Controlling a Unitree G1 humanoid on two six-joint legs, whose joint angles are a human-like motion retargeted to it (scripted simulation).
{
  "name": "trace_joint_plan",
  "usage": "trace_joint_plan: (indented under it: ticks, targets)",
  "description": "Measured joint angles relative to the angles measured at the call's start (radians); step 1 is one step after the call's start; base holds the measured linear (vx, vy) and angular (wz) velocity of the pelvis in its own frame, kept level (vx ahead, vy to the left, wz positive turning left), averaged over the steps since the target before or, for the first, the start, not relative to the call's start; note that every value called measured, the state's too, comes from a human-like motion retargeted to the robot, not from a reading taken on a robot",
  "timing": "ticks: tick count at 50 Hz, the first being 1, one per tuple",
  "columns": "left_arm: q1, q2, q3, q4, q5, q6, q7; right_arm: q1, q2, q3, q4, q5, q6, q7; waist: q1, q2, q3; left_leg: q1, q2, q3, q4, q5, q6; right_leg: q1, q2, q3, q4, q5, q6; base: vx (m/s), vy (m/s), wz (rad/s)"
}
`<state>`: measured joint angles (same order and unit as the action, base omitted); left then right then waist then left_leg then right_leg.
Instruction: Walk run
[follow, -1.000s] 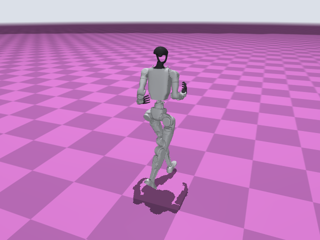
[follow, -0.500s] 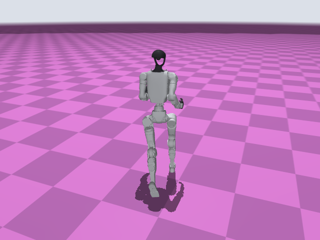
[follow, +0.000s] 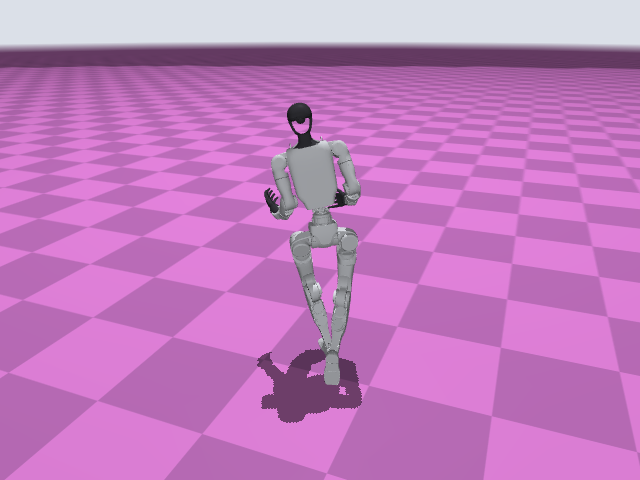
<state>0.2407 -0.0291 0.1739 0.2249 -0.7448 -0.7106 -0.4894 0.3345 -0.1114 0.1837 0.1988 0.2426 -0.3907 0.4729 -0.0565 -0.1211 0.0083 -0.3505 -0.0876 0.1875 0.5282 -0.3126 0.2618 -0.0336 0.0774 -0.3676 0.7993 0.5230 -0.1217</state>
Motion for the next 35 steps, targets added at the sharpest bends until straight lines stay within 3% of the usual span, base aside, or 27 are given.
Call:
trace_joint_plan:
  ticks: [2, 3, 6, 10, 12, 13, 15, 17, 18, 20, 22, 23, 26, 28, 31, 33, 35]
  targets:
    - [-0.127, -0.030, -0.001, 0.026, -0.041, -0.020, 0.017, 0.054, 0.030, 0.001, 0.059, 0.108, 0.033, 0.061, 0.005, 0.065, -0.014, 0.070, 0.065, 0.028, -0.002, -0.043, 0.000, -0.112, -0.017, 0.025, 0.089, -0.148, -0.021, 1.02, -0.03, 0.05]
    - [-0.179, -0.050, -0.029, 0.025, -0.065, -0.028, 0.025, 0.085, 0.033, -0.002, 0.074, 0.167, 0.035, 0.069, -0.017, 0.074, -0.017, 0.113, 0.054, 0.016, -0.031, -0.044, 0.000, -0.178, -0.031, 0.037, 0.113, -0.223, -0.030, 1.36, -0.24, 0.88]
    - [-0.281, -0.055, -0.103, -0.013, -0.120, -0.037, 0.041, 0.177, 0.022, -0.029, 0.086, 0.239, 0.006, 0.047, -0.072, 0.087, -0.024, 0.231, 0.022, -0.031, -0.161, 0.047, -0.043, -0.353, -0.063, 0.089, 0.047, -0.411, -0.015, 1.34, -0.39, 0.94]
    - [-0.315, 0.007, -0.155, -0.081, -0.107, -0.003, 0.016, 0.270, -0.029, -0.091, 0.072, 0.145, -0.042, -0.007, -0.217, 0.141, -0.059, 0.380, 0.026, -0.095, -0.319, 0.370, -0.179, -0.470, -0.085, 0.057, -0.342, -0.496, 0.051, 1.45, -0.48, 1.26]
    - [-0.291, 0.052, -0.160, -0.104, -0.069, 0.004, 0.005, 0.283, -0.034, -0.116, 0.069, 0.088, -0.054, -0.040, -0.284, 0.152, -0.070, 0.450, 0.015, -0.139, -0.347, 0.567, -0.255, -0.483, -0.066, 0.131, -0.538, -0.540, 0.134, 1.24, -0.41, 0.82]
    - [-0.276, 0.073, -0.161, -0.112, -0.049, 0.003, 0.007, 0.280, -0.026, -0.125, 0.064, 0.071, -0.059, -0.058, -0.302, 0.156, -0.072, 0.483, 0.010, -0.157, -0.349, 0.657, -0.298, -0.481, -0.058, 0.184, -0.611, -0.567, 0.205, 1.50, -0.62, 0.10]
    - [-0.247, 0.107, -0.160, -0.124, -0.011, -0.006, 0.027, 0.258, 0.009, -0.130, 0.043, 0.062, -0.064, -0.096, -0.300, 0.145, -0.075, 0.545, -0.024, -0.188, -0.324, 0.814, -0.403, -0.466, -0.082, 0.178, -0.678, -0.563, 0.280, 1.52, -0.62, -0.59]
    - [-0.212, 0.137, -0.164, -0.132, 0.021, -0.013, 0.049, 0.224, 0.071, -0.113, -0.004, 0.079, -0.060, -0.136, -0.289, 0.153, -0.050, 0.518, 0.017, -0.149, -0.068, 0.836, -0.523, -0.440, -0.024, 0.146, -0.624, -0.422, 0.022, 1.48, -0.49, -1.02]
    - [-0.194, 0.143, -0.158, -0.129, 0.032, -0.010, 0.048, 0.201, 0.094, -0.100, -0.035, 0.093, -0.060, -0.154, -0.267, 0.158, -0.055, 0.470, 0.047, -0.074, 0.086, 0.836, -0.523, -0.433, 0.000, 0.113, -0.575, -0.451, -0.070, 1.69, -0.60, -1.59]
    - [-0.112, 0.121, -0.112, -0.084, 0.078, -0.009, 0.000, 0.173, 0.132, -0.039, -0.090, 0.125, -0.070, -0.195, -0.219, 0.181, -0.074, 0.396, 0.073, -0.062, 0.330, 0.836, -0.523, -0.405, 0.160, 0.315, -0.428, -0.600, -0.109, 1.80, -0.79, -1.48]
    - [-0.070, 0.054, -0.099, -0.015, 0.104, 0.015, -0.041, 0.047, 0.165, -0.118, -0.109, 0.159, -0.070, -0.198, -0.213, 0.131, -0.099, 0.252, -0.047, -0.193, 0.409, 0.812, -0.501, -0.405, 0.045, 0.276, -0.390, -0.632, -0.085, 1.07, -0.34, 0.22]
    - [-0.035, -0.002, -0.112, 0.017, 0.106, 0.026, -0.031, -0.020, 0.169, -0.154, -0.109, 0.161, -0.062, -0.185, -0.201, 0.107, -0.108, 0.178, -0.059, -0.184, 0.462, 0.739, -0.468, -0.367, 0.028, 0.299, -0.394, -0.654, -0.073, 1.31, -0.34, -0.32]
    - [0.070, -0.114, -0.074, 0.045, -0.030, 0.142, -0.128, -0.131, 0.129, -0.114, -0.139, 0.090, -0.113, -0.273, -0.179, 0.095, -0.113, 0.034, 0.078, -0.001, 0.444, 0.525, -0.269, -0.244, 0.051, 0.358, -0.460, -0.651, -0.087, 1.38, -0.29, -0.97]
    - [0.125, -0.148, -0.046, 0.059, -0.104, 0.218, -0.190, -0.169, 0.087, -0.111, -0.177, 0.049, -0.156, -0.349, -0.146, 0.088, -0.096, -0.052, 0.112, 0.078, 0.324, 0.430, -0.176, -0.160, 0.061, 0.372, -0.526, -0.582, -0.099, 1.32, -0.21, -0.85]
    - [0.188, -0.142, -0.009, 0.079, -0.127, 0.230, -0.206, -0.179, 0.037, -0.115, -0.226, 0.015, -0.186, -0.414, -0.044, 0.068, -0.081, -0.103, 0.091, 0.163, -0.009, 0.358, -0.108, -0.038, 0.055, 0.347, -0.606, -0.399, -0.102, 1.20, -0.25, -1.38]
    - [0.218, -0.118, -0.003, 0.089, -0.109, 0.206, -0.195, -0.152, 0.023, -0.125, -0.250, 0.003, -0.185, -0.419, 0.023, 0.067, -0.065, -0.086, 0.016, 0.038, -0.232, 0.332, -0.114, 0.053, 0.065, 0.349, -0.641, -0.277, -0.097, 1.41, -0.25, -1.34]
    - [0.224, -0.078, -0.006, 0.079, -0.075, 0.181, -0.173, -0.116, 0.025, -0.149, -0.249, -0.019, -0.171, -0.406, 0.094, 0.057, -0.047, -0.074, -0.026, -0.152, -0.385, 0.297, -0.222, 0.142, 0.021, 0.255, -0.629, -0.139, -0.079, 1.59, -0.28, -1.45]
